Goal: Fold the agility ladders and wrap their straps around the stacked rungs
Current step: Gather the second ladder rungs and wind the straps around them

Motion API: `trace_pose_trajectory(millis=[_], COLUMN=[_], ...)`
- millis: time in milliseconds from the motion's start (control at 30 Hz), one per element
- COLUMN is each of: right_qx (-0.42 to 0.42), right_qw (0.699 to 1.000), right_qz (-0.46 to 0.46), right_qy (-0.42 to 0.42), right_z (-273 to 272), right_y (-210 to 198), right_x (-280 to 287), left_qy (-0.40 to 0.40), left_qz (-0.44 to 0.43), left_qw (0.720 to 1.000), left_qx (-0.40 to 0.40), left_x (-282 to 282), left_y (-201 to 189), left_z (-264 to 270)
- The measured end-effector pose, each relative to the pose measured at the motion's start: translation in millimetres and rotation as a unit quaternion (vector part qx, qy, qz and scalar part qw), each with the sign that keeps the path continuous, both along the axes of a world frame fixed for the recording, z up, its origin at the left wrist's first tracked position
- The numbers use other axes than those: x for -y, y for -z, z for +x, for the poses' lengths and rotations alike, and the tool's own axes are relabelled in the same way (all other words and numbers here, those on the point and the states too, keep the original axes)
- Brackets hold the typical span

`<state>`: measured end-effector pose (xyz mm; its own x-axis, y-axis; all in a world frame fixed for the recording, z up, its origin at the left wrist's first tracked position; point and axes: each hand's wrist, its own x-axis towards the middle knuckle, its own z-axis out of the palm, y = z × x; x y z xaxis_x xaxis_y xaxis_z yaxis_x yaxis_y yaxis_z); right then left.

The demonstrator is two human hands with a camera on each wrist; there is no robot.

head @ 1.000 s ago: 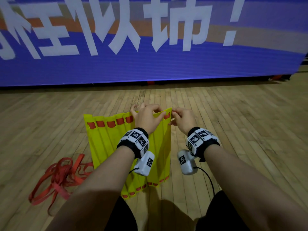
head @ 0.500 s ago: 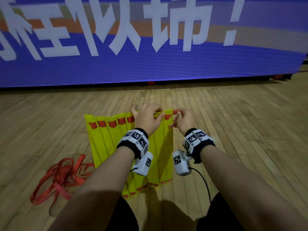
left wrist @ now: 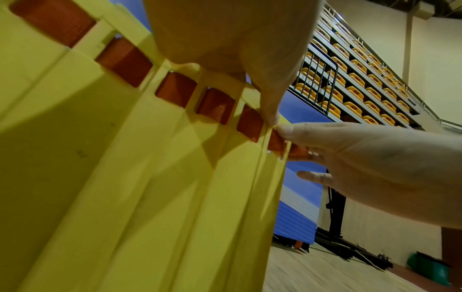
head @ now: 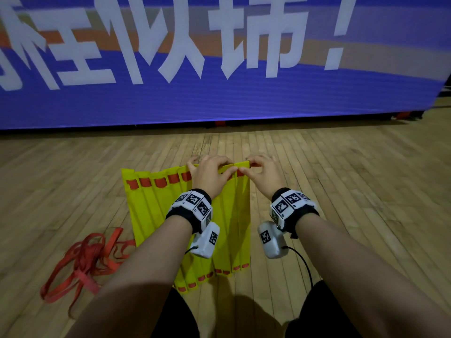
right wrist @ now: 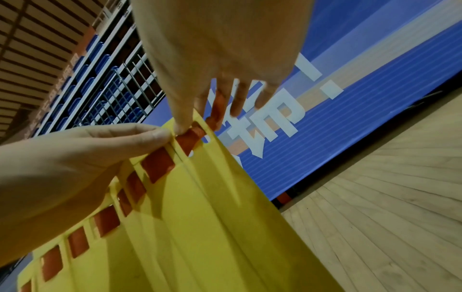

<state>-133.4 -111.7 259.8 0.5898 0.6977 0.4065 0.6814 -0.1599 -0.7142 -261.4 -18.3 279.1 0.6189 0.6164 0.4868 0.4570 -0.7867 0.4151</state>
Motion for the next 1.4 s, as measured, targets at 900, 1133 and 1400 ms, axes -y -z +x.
trace_pose_trajectory(millis=[900,1133,1400], right_qx=[-0.132,-0.14,-0.172], right_qw=[0.988,0.986,0.978], right_qz=[0.024,0.032,0.025], right_qy=[-0.077,-0.082,-0.111], right_z=[-8.1,-7.5,-16.0], right_y=[-3.6,-4.5,-6.7], right_x=[4.1,3.4,0.4], left_qy=[0.03,0.082,0.024], left_qz=[0.012,-0.014,0.003], left_qw=[0.999,0.996,1.0], left_qx=[-0.016,-0.039,-0.016], left_x=[-5.1,-12.1,-4.3], left_y=[0.3,-1.3,-0.4], left_z=[-11.6,-14.1,-10.0])
